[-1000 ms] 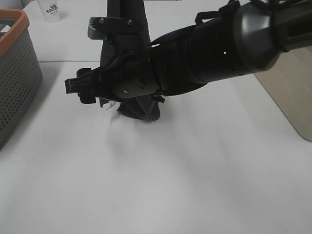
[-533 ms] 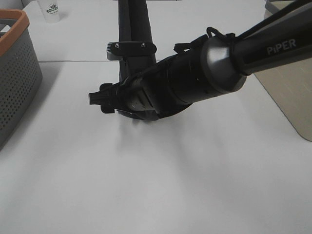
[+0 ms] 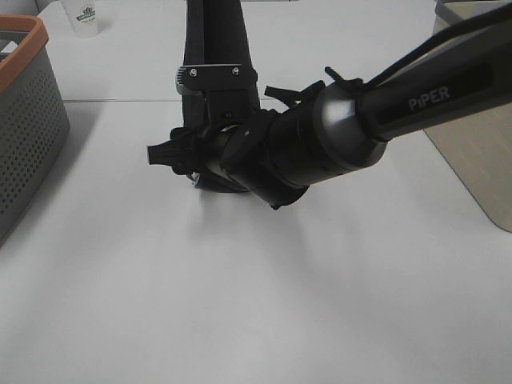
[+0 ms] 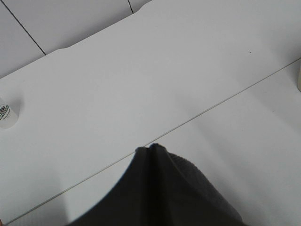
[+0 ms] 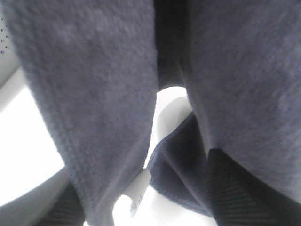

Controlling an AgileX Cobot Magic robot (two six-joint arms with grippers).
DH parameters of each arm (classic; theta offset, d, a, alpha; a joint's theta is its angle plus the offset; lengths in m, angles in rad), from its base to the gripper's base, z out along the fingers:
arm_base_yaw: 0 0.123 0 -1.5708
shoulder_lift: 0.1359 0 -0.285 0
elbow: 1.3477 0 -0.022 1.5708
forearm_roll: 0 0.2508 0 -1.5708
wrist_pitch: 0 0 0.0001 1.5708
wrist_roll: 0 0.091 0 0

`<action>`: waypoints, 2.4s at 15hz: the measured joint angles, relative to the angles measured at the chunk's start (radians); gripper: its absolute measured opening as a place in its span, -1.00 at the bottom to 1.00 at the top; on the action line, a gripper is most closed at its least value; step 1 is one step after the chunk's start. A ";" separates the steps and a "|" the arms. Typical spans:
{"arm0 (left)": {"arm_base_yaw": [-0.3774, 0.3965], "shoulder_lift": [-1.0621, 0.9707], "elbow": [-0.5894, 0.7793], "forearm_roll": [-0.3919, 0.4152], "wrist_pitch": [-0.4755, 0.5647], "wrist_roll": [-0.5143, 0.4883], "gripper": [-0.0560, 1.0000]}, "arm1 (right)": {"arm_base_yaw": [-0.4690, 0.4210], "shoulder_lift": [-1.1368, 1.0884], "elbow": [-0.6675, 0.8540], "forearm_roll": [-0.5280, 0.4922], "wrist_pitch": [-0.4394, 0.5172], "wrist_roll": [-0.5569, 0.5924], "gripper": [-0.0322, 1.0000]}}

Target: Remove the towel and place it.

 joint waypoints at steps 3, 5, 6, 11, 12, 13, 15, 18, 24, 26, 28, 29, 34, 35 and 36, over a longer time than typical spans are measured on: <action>0.000 0.000 -0.002 0.000 0.002 -0.001 -0.89 | 0.000 0.031 0.000 -0.038 0.000 0.042 0.24; 0.000 0.000 -0.002 0.001 0.002 -0.001 -0.89 | 0.000 0.034 0.000 -0.041 0.001 0.042 0.15; 0.000 0.000 -0.002 0.001 0.002 -0.001 -0.89 | 0.000 0.035 0.000 -0.042 -0.001 0.042 0.12; 0.000 0.000 -0.002 0.001 0.002 -0.001 -0.89 | 0.000 0.069 0.000 -0.068 -0.022 0.042 0.02; 0.000 0.000 -0.002 0.001 0.002 -0.001 -0.89 | 0.000 0.069 -0.001 -0.069 -0.023 0.042 -0.08; 0.000 0.000 -0.002 0.001 0.002 -0.001 -0.89 | 0.000 0.069 -0.001 -0.069 -0.023 0.042 -0.27; 0.000 0.000 -0.002 0.001 0.002 -0.001 -0.89 | 0.000 0.069 -0.001 -0.069 -0.023 0.042 -0.78; 0.000 0.000 -0.002 0.001 0.003 -0.023 -0.89 | 0.000 -0.019 0.000 -0.069 0.054 0.004 -0.90; 0.043 -0.010 -0.073 -0.001 0.010 -0.114 -0.89 | -0.001 -0.265 0.084 -0.069 0.281 -0.204 -0.90; 0.086 -0.025 -0.116 0.001 0.010 -0.218 -0.89 | -0.008 -0.357 0.104 -0.069 0.397 -0.310 -0.90; 0.126 -0.033 -0.119 0.000 0.011 -0.316 -0.89 | -0.071 -0.453 0.109 -0.080 0.563 -0.363 -0.90; 0.134 -0.033 -0.119 -0.002 0.012 -0.341 -0.89 | -0.100 -0.475 0.109 -0.092 0.612 -0.363 -0.90; 0.202 -0.033 -0.120 -0.175 0.068 -0.532 -0.89 | -0.407 -0.617 0.016 -0.561 1.128 -0.238 -0.90; 0.202 -0.033 -0.120 -0.182 0.068 -0.564 -0.89 | -0.425 -0.617 -0.026 -0.659 1.160 -0.198 -0.90; 0.202 -0.033 -0.112 -0.176 0.066 -0.620 -0.89 | -0.430 -0.617 -0.074 -0.748 1.175 -0.166 -0.90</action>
